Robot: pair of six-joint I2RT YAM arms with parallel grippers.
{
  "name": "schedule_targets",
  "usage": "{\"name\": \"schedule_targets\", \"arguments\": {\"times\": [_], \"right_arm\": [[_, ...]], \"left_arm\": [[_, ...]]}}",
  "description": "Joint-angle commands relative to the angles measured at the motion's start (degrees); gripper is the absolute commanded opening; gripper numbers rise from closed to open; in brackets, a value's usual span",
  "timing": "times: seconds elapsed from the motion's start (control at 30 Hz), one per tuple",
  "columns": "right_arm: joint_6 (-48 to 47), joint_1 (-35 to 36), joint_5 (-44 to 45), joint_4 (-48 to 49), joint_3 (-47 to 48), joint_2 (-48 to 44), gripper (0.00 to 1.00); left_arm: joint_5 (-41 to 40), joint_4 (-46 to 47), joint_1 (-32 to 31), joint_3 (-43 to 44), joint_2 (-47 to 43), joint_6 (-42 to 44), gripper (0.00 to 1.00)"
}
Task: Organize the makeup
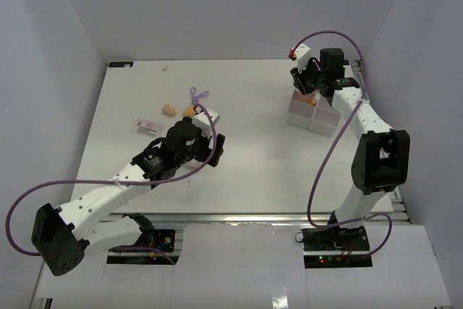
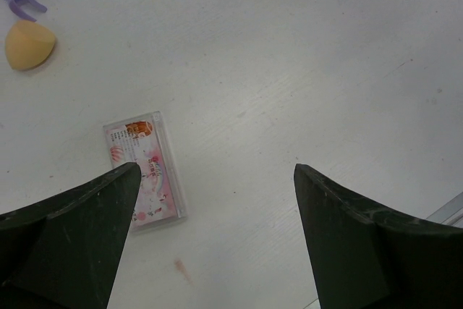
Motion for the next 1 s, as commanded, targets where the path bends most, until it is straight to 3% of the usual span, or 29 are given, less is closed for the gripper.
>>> {"name": "schedule_targets", "arguments": {"times": [0.0, 0.37, 0.6, 0.97], "right_arm": [[-5.8, -1.8, -1.4, 0.0, 3.9, 1.3, 0.09], [-8.3, -2.8, -3.3, -2.0, 3.5, 3.0, 0.14], [-8.0, -2.9, -2.4, -2.1, 3.3, 4.1, 0.37], [-5.8, -3.7, -4.0, -2.5, 2.9, -1.0, 0.60]], "left_arm": [[-0.6, 1.1, 0.5, -0.3, -2.6, 0.5, 0.98], [0.0, 1.3, 0.5, -0.4, -2.3, 0.5, 0.98], [0.0, 1.3, 0.8, -0.5, -2.2, 0.5, 0.98], [0.3, 1.4, 1.2, -0.7, -1.7, 0.3, 0.98]]}}
